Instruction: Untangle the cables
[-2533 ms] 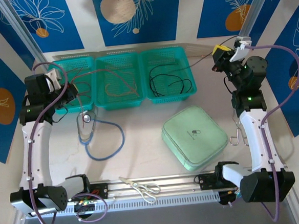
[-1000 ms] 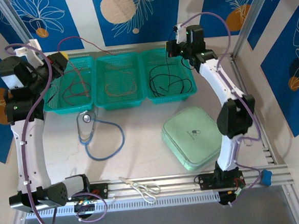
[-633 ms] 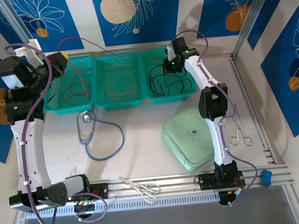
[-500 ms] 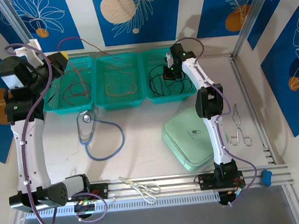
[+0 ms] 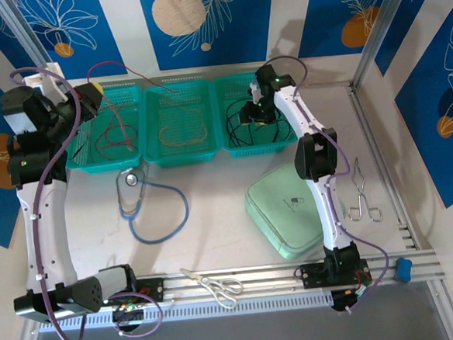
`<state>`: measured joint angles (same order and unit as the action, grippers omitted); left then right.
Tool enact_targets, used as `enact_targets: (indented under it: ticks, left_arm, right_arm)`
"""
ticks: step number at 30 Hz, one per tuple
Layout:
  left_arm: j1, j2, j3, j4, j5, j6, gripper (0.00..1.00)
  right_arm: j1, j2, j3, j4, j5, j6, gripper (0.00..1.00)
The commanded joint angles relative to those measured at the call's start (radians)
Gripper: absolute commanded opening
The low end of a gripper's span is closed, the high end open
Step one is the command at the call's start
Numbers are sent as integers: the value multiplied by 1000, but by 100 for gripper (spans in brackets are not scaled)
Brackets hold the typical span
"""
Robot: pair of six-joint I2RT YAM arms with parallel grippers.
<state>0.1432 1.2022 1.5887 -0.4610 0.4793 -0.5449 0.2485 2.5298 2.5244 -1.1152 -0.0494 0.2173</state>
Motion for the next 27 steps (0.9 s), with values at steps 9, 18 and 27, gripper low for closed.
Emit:
enact_targets:
  ticks: [9,18,27]
  left_arm:
    - [25,49,72,-215,-264,139,0]
    - [46,85,29,-141,-392,168,0]
    - [46,251,-18,-30,-415,160,0]
  right_arm:
    - [-15,-258,-4,-9,9,-34,71]
    - [-18,-317,-6,-16,-51,-44,72]
    - [-22,-397,-98,2,-102,-45,72]
